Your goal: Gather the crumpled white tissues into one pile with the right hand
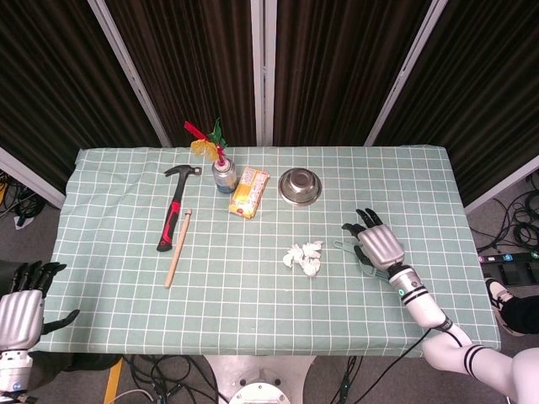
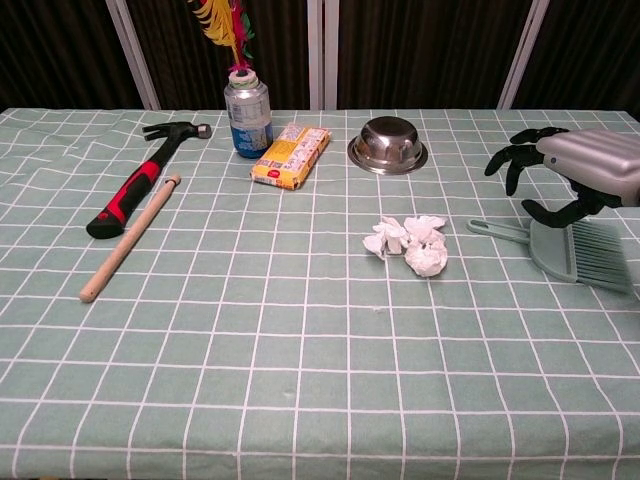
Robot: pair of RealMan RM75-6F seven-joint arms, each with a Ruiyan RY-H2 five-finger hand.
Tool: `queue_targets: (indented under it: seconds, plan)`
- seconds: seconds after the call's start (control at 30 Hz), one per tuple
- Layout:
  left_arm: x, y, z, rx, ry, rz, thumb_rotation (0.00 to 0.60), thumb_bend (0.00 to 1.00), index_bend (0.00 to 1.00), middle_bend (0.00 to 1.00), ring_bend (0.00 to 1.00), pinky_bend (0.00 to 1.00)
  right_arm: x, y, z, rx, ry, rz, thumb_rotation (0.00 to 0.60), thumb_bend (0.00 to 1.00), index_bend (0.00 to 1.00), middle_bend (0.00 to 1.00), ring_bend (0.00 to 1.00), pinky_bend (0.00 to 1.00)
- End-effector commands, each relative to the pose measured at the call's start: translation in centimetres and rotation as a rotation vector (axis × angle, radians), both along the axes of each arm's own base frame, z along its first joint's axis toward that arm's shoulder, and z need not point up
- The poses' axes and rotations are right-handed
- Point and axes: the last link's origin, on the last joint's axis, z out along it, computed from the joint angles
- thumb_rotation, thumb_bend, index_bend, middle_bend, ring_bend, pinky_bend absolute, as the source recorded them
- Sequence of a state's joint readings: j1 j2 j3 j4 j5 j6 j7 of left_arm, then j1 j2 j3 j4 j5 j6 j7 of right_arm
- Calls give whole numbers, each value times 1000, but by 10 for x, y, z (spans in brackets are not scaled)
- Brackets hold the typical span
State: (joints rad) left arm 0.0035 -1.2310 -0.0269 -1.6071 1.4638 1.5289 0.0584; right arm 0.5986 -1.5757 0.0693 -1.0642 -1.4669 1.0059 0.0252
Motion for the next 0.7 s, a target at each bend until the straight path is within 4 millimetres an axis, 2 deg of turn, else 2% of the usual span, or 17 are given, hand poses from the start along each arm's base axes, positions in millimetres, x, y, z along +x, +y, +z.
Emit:
queue_targets:
  seconds: [0.03, 0.23, 0.3, 0.47, 0.57, 0.7]
  plan:
    - [-1, 0, 1, 4, 1, 2, 600, 116, 195, 169, 92, 68, 0, 6, 10, -27, -18, 1, 600, 379, 29, 188, 0, 0]
    - [-3, 0, 2, 12, 10, 6, 600, 116, 195, 169, 92, 68, -6, 39, 62, -150, -103, 14, 600, 377, 0, 156, 0, 0]
    - [-3, 1, 1, 11, 12, 5, 600, 116, 195, 169, 92, 68, -11, 56, 84, -199, -126, 12, 600, 363, 0, 156, 0, 0]
    - [-1, 5, -2, 4, 28, -3, 600, 115, 195, 169, 92, 68, -29, 103, 124, -301, -245, -32, 600, 320, 0, 155, 0, 0]
    - [1, 8, -3, 2, 36, -15, 600, 116, 195, 169, 92, 68, -37, 129, 139, -346, -277, -39, 600, 320, 0, 158, 0, 0]
    - [3, 11, -3, 9, 51, -26, 600, 115, 195, 169, 92, 68, -43, 154, 149, -380, -318, -41, 600, 318, 0, 168, 0, 0]
